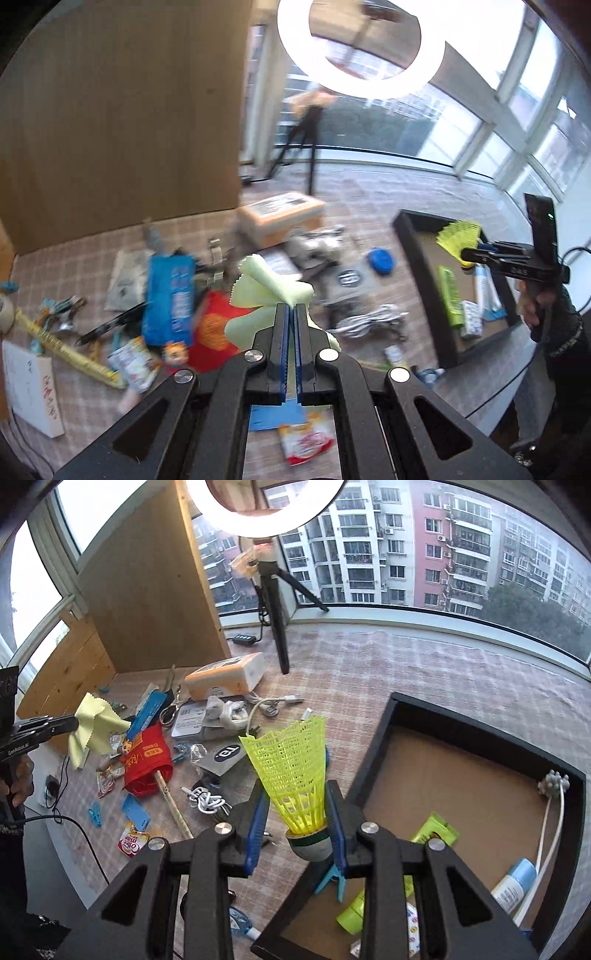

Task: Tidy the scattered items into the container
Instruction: 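Grasp green cloth with left tool while right tool grasps yellow shuttlecock, drop both in tray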

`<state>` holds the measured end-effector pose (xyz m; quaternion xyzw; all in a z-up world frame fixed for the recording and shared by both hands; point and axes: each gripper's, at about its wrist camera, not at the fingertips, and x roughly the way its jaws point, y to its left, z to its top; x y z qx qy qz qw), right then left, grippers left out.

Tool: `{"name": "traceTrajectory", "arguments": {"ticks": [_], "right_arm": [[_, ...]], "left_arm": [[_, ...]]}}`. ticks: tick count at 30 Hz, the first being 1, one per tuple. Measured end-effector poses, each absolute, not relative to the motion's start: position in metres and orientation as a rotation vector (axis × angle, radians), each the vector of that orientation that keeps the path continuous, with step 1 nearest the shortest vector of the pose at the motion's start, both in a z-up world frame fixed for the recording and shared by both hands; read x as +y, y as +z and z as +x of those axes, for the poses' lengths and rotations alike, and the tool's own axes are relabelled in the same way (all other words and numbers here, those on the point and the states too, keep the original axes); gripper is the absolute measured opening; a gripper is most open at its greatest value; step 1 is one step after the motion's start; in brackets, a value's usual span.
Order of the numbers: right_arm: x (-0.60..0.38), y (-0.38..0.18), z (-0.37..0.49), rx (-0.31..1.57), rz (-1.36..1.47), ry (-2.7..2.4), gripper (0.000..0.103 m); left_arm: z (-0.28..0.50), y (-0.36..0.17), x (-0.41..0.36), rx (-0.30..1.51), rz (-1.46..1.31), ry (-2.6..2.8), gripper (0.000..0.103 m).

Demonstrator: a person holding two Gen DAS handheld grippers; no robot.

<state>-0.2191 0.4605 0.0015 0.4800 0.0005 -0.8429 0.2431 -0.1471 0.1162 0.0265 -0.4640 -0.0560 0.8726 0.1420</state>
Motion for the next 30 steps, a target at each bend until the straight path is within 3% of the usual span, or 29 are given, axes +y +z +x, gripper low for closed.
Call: {"name": "traceTrajectory", "arguments": {"ticks": [15, 17, 18, 19, 20, 21, 30], "right_arm": [[0.615, -0.007, -0.18, -0.163, 1.487, -2.629, 0.03], [0.627, -0.011, -0.178, -0.184, 1.514, -2.647, 0.036], [0.633, -0.013, -0.178, -0.195, 1.531, -2.655, 0.038], [0.637, -0.016, -0.178, -0.203, 1.559, -2.664, 0.048], [0.64, -0.018, -0.178, -0.209, 1.593, -2.679, 0.06], [0.642, -0.02, -0.178, -0.215, 1.607, -2.697, 0.061], [0.615, -0.013, -0.187, -0.193, 1.498, -2.658, 0.061]], "left_arm": [[-0.172, 0.038, 0.337, -0.008, -1.186, 2.129, 0.002], [-0.172, 0.037, 0.36, 0.006, -1.18, 2.114, 0.003], [-0.172, 0.036, 0.37, 0.008, -1.179, 2.114, 0.008], [-0.173, 0.032, 0.38, 0.018, -1.203, 2.104, 0.03], [-0.174, 0.028, 0.388, 0.031, -1.231, 2.098, 0.042], [-0.172, 0.025, 0.394, 0.042, -1.232, 2.105, 0.049], [-0.166, 0.006, 0.377, 0.15, -1.263, 2.181, 0.046]]}}
